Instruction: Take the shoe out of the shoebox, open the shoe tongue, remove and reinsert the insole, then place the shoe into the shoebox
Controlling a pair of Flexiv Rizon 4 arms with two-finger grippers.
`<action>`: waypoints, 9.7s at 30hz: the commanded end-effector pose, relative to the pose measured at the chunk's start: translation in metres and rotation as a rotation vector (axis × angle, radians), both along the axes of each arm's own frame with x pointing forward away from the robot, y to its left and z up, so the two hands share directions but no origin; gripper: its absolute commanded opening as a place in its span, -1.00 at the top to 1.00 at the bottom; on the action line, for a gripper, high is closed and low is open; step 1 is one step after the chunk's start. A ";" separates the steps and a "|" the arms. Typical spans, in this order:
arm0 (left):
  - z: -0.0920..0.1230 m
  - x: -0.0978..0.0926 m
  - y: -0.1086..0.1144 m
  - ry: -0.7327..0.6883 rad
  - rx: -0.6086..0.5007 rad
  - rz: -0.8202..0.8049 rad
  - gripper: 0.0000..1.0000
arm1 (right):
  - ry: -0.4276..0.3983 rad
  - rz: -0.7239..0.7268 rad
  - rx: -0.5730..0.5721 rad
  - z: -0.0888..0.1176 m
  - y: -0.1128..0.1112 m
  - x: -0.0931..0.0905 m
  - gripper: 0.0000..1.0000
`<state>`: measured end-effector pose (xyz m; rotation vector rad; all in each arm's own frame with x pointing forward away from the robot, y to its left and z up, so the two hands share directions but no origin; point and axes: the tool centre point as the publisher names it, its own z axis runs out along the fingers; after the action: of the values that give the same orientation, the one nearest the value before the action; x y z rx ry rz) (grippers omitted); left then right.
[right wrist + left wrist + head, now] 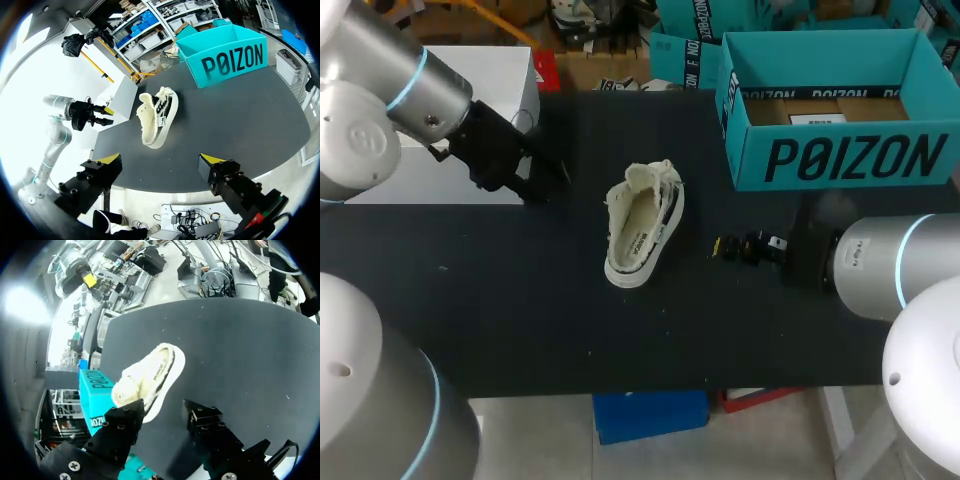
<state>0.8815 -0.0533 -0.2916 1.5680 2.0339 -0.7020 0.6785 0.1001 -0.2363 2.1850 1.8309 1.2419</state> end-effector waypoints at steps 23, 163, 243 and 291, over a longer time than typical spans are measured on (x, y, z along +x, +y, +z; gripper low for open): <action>0.014 0.074 -0.095 0.061 -0.156 0.200 1.00 | -0.009 -0.010 0.003 -0.004 0.004 -0.001 -1.00; 0.022 0.008 0.039 0.393 0.466 0.382 0.69 | -0.009 -0.010 0.003 -0.004 0.004 -0.001 -1.00; 0.038 0.003 0.108 0.528 0.434 0.787 -1.00 | 0.350 0.341 -0.526 -0.090 0.055 0.171 -1.00; 0.038 0.003 0.108 0.528 0.434 0.787 -1.00 | 0.459 0.374 -0.541 -0.164 0.069 0.212 -0.34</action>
<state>0.8858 0.0550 -0.2537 0.6374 3.0595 -0.3924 0.8878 0.1649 -0.3956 1.9675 2.4501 0.1927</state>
